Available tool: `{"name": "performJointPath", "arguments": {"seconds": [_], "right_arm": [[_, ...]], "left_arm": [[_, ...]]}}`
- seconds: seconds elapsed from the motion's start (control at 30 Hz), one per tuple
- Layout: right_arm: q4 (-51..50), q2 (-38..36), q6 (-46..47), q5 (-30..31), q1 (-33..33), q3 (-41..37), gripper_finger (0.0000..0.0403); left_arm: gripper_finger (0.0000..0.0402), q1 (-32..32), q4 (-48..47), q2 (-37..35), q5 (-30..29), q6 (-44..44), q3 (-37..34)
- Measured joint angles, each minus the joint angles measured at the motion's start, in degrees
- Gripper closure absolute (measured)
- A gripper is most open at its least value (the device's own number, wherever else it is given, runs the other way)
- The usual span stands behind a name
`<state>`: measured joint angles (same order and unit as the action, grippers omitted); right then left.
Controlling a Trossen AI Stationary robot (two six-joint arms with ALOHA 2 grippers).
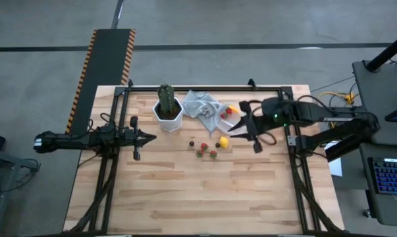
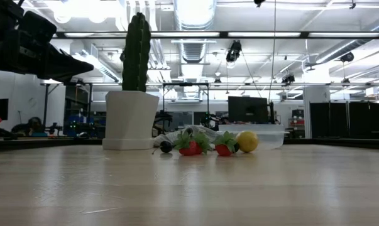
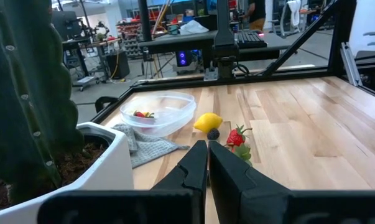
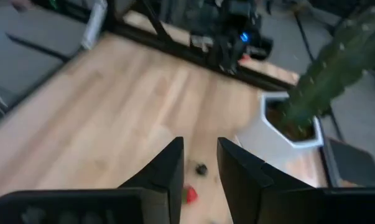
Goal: Pick and placing Produce into tupperware
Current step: Put the lemon into the transparent bin
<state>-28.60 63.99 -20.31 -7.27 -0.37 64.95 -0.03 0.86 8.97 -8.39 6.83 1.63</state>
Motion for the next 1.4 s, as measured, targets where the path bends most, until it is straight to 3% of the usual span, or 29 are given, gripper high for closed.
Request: {"name": "performJointPath", "arguments": {"seconds": [0.17, 0.53, 1.07, 1.23, 1.4], "right_arm": [[0.0, 1.6, -2.0, 7.3, 4.2, -2.8, 0.0314], [-4.8, 7.6, 2.9, 7.1, 5.3, -3.5, 0.0309], [-3.8, 14.2, 12.7, 12.2, 5.3, -3.3, 0.0149], [-4.2, 16.3, 15.7, 13.5, 5.3, -3.3, 0.0132], [-4.0, 18.5, 15.8, 13.4, 5.3, -3.3, 0.0143]], "left_arm": [[0.0402, 0.0, 0.0, 0.0, -0.1, 0.0, 0.0], [0.0402, 0.0, 0.0, 0.3, -0.1, 0.0, 0.0], [0.0402, 0.0, 0.0, 0.4, 0.0, 0.0, 0.0], [0.0402, 0.0, 0.0, 0.4, -0.1, 0.0, 0.0], [0.0402, 0.0, 0.0, 0.4, -0.1, 0.0, 0.0]]}}
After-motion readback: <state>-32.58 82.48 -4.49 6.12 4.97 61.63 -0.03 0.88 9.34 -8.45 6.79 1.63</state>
